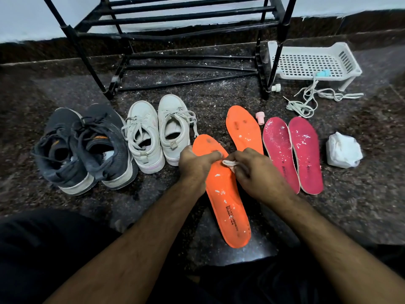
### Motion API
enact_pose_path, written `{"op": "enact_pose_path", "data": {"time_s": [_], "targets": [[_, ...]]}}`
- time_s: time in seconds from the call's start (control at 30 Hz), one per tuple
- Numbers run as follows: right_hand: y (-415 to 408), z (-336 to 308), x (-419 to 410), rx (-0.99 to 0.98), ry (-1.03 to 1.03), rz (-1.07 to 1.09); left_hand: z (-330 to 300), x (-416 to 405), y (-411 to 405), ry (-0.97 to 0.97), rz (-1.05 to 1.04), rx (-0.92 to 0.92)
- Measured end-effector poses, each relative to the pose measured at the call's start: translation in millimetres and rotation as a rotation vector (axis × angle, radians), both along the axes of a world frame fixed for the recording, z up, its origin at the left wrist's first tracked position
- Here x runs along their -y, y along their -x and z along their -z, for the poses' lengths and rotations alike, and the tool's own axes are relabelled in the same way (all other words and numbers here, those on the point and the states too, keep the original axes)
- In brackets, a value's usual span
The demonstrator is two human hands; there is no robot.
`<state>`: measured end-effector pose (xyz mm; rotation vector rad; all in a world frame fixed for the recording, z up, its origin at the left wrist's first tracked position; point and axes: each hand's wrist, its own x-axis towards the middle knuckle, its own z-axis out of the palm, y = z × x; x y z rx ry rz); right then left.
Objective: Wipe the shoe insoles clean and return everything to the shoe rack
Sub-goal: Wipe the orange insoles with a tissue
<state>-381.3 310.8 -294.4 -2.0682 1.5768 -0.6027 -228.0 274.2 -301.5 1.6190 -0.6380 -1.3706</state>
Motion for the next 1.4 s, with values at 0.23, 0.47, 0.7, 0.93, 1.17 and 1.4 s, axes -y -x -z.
{"op": "enact_pose_path", "data": {"time_s": [0.23,0.47,0.7,0.93,1.17,1.4], "targets": [[-2.1,10.5,5.8,-0.112,-0.129,-0.033,8.2,-1.3,1.8,-0.006,0.060,0.101],[-14.1,4.8,-2.7,-0.177,-0.089,-0.062,14.4,-0.3,-3.6,-0.037,0.251,0.498],[-9.5,7.8,-1.0,-0.350,-0.187,-0.139,2.1,7.0,-16.2,0.291,0.757,1.263],[2.7,-1.8,5.6,-0.453,-0.196,-0.136,14.5,23.9,-31.2,0.400,1.261,1.118],[-20.5,1.2,-1.9,-0.293,-0.092,-0.038,15.9,35.0,-40.7,0.297,1.306,1.131],[-26.9,1.3,-4.5,-0.270,-0.149,-0.008,16.0,37.0,-43.4,0.270,1.294,1.076]]}}
